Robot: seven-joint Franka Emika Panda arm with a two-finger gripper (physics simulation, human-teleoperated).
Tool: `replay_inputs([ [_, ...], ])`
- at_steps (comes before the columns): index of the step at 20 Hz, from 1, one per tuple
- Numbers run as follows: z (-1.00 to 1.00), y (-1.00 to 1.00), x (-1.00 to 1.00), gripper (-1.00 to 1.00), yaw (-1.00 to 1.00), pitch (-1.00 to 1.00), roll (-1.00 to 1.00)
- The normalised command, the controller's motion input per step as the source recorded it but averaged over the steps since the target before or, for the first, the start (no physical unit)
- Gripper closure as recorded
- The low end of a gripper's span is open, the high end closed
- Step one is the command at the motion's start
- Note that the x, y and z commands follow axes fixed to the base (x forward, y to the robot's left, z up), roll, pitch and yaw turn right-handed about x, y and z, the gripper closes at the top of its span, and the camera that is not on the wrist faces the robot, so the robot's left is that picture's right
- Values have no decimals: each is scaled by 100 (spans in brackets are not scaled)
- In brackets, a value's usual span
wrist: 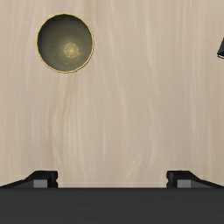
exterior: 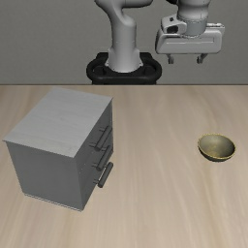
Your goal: Pick up the pocelain bowl on the table and place it on the white cabinet
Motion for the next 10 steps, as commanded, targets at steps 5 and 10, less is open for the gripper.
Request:
replay_inputs([
  [5, 0, 100, 0, -100, 0, 0, 0],
  [10, 0, 20, 80, -100, 0, 0, 0],
])
